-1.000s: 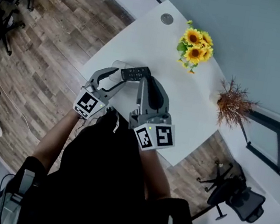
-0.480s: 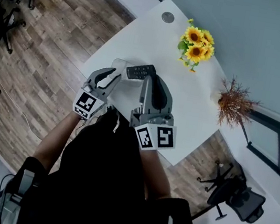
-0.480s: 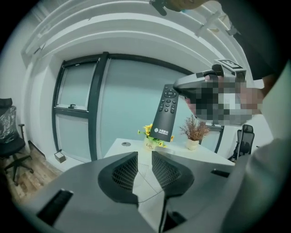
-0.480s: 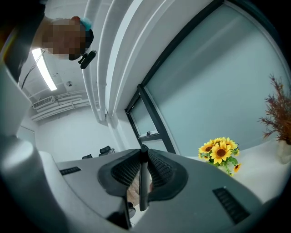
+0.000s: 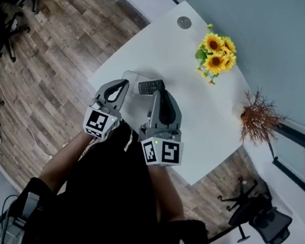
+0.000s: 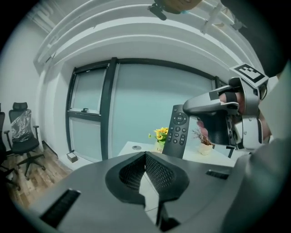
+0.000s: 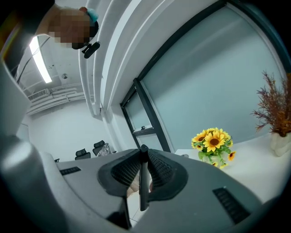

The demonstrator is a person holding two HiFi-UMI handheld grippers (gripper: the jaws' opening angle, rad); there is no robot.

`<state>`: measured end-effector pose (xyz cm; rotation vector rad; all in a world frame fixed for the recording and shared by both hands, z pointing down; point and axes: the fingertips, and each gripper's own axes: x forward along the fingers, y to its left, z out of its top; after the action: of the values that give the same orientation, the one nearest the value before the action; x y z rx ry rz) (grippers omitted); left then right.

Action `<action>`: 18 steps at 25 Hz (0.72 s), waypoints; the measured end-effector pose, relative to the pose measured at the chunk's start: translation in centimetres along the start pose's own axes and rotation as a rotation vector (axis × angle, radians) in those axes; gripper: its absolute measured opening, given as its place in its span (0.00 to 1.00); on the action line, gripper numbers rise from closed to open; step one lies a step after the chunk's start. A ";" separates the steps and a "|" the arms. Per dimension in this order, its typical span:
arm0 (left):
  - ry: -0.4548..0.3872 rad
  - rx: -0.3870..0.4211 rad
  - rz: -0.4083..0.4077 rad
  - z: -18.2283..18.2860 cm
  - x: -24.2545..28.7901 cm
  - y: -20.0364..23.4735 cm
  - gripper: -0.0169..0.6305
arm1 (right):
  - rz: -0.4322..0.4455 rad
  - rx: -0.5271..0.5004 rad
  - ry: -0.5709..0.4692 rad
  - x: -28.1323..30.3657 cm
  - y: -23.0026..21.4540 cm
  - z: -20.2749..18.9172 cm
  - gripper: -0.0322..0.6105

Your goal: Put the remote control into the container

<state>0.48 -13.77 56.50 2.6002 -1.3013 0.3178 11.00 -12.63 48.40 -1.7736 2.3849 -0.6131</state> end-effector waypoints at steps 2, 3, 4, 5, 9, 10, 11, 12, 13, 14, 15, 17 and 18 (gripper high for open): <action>-0.008 -0.018 0.031 0.4 0.1 0.3 0.04 | -0.010 -0.026 0.004 0.3 0.0 -0.6 0.14; -0.010 -0.033 0.041 0.5 0.0 0.4 0.04 | -0.015 -0.041 0.009 0.4 0.0 -1.0 0.14; -0.008 -0.048 0.047 0.5 0.0 0.5 0.04 | -0.020 -0.057 0.014 0.5 0.0 -1.4 0.14; -0.005 -0.060 0.049 0.4 -0.1 0.6 0.04 | -0.025 -0.071 0.016 0.6 0.0 -1.8 0.14; -0.015 -0.081 0.064 0.7 -0.2 1.2 0.04 | -0.041 -0.100 0.021 1.2 0.0 -2.9 0.14; -0.008 -0.087 0.068 0.7 -0.3 1.4 0.04 | -0.044 -0.101 0.023 1.4 0.0 -3.2 0.14; -0.001 -0.091 0.070 0.7 -0.4 1.6 0.04 | -0.049 -0.103 0.025 1.5 0.0 -3.5 0.14; 0.004 -0.092 0.072 0.6 -0.5 1.7 0.04 | -0.053 -0.106 0.030 1.5 0.1 -3.9 0.14; 0.005 -0.092 0.073 0.6 -0.8 1.7 0.04 | -0.058 -0.106 0.037 1.4 0.2 -4.3 0.14; -0.001 -0.093 0.073 0.7 -1.1 1.6 0.04 | -0.062 -0.105 0.046 1.3 0.3 -4.6 0.14; -0.010 -0.095 0.068 1.0 -1.3 1.6 0.04 | -0.067 -0.103 0.054 1.2 0.4 -5.0 0.14; -0.023 -0.095 0.056 1.5 -1.2 1.7 0.04 | -0.074 -0.108 0.061 1.4 0.4 -5.5 0.14; -0.023 -0.090 0.054 1.6 -1.0 1.8 0.04 | -0.075 -0.113 0.062 1.6 0.3 -5.7 0.14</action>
<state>-1.43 -14.50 54.80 2.5053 -1.3628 0.2330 8.38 -12.61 53.73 -1.9254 2.4484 -0.5591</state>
